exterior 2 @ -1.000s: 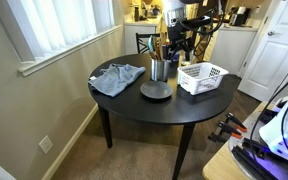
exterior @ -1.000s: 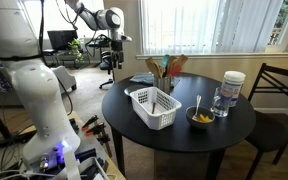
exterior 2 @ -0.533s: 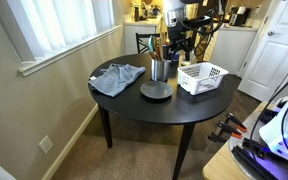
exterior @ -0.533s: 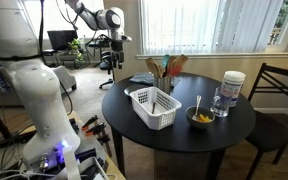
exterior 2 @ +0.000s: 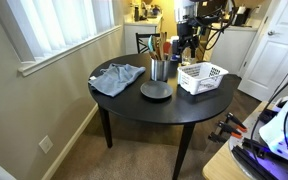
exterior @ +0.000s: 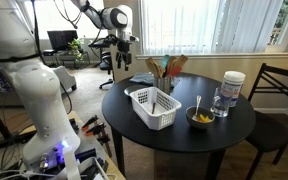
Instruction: Remove the wooden spoon from the basket and put it in the spoon holder.
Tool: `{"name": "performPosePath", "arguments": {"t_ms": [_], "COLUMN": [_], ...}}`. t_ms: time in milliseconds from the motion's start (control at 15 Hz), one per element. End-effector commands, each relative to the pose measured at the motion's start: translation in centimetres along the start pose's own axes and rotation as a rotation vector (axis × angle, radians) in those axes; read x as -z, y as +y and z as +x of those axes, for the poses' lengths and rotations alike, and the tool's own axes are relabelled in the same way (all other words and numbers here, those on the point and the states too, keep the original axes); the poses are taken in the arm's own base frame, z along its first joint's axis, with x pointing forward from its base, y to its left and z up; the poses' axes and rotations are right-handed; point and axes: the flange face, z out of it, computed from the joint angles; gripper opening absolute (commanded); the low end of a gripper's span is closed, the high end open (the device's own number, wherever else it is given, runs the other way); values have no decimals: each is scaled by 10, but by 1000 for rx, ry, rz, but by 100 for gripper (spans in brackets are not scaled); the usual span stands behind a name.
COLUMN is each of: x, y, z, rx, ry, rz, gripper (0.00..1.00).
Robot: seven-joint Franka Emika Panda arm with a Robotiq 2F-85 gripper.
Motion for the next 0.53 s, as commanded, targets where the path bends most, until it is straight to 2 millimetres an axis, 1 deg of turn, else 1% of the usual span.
{"name": "performPosePath", "arguments": {"t_ms": [0, 67, 267, 400, 467], "x": [-1, -4, -14, -23, -28], "y": [55, 74, 117, 132, 136], "z": [-8, -6, 5, 12, 15], "rx": [48, 67, 158, 259, 317], "ry": [29, 36, 67, 107, 125], "rz": [76, 88, 129, 124, 110], "gripper": [100, 100, 100, 100, 100]}}
